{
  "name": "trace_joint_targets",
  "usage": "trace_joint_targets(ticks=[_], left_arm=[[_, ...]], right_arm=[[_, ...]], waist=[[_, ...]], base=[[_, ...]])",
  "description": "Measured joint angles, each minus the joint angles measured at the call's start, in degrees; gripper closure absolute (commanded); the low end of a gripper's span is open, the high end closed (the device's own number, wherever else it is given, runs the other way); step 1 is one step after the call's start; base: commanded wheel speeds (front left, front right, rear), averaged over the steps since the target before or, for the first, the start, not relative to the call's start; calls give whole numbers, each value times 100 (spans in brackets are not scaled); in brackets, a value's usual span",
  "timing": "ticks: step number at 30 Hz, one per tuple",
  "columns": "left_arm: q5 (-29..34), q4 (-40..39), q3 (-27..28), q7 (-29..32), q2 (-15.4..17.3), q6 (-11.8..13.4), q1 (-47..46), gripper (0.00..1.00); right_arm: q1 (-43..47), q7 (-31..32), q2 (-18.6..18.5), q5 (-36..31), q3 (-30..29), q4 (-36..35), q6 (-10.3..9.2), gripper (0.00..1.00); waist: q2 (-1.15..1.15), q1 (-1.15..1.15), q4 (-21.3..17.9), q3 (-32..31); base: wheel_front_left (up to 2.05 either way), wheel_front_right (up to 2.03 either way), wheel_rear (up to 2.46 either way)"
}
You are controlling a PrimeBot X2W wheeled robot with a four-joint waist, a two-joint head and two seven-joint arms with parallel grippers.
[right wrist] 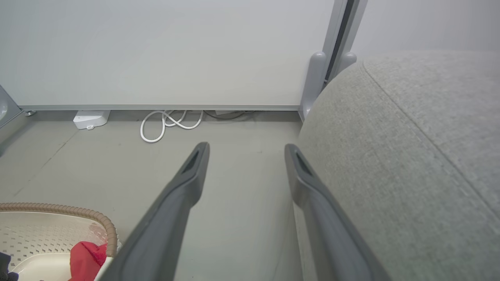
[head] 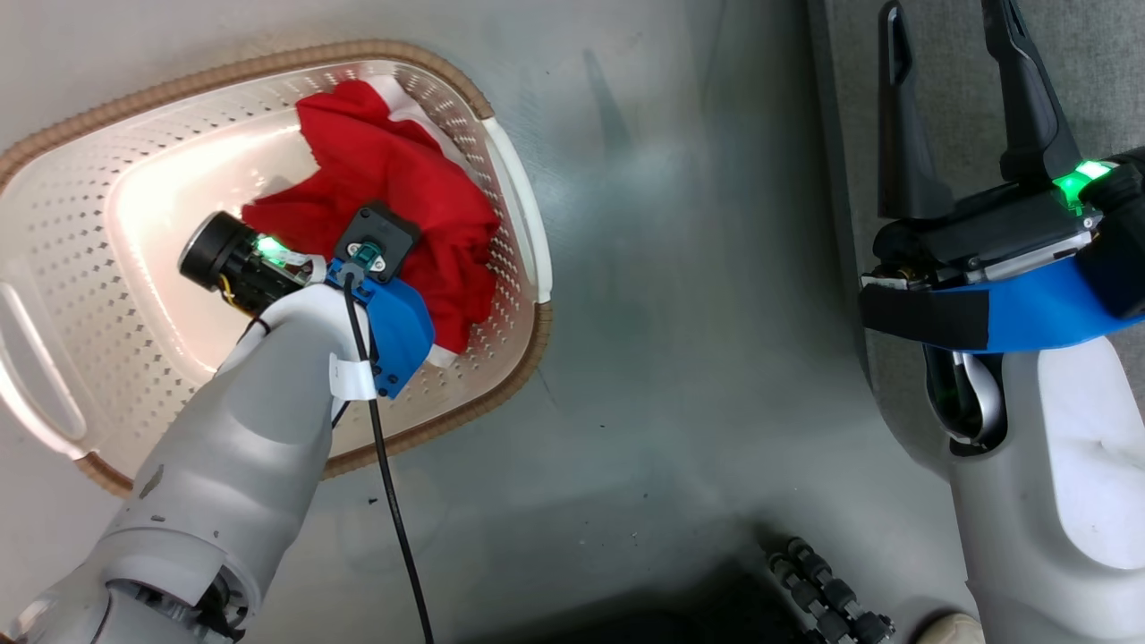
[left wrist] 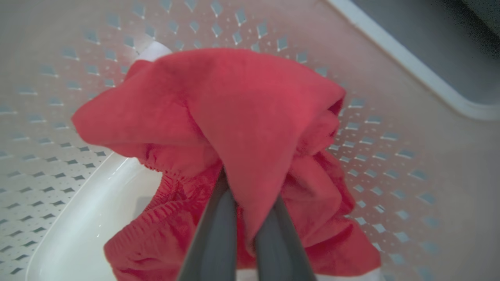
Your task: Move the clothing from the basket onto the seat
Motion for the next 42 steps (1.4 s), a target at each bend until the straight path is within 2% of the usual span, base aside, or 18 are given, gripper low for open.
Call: trace_joint_targets(ticks=[4,15,31,42], left_arm=[[-181,-233,-31,-10,-36,0,4,100],[-365,-1869,379,-15,-37,0,495,100],[249,-3828,1488,-16,-119,9,1888,100],[588,-4531,1859,-16,-248,7,2277,100]], right_arm=[[2,0,-1,0,1,60,0,0],[140,0,-102,-29,1,227,0,0],[1009,0,-318,-42,-143,572,0,0],[1650,0,-364,-25,-151,744,0,0]], waist=[[0,0,102,-114],[0,0,451,-715],[0,-1,966,-2337],[0,-1,1222,-3569]], base=[[0,0,0],[0,0,0],[0,0,0],[0,0,0]])
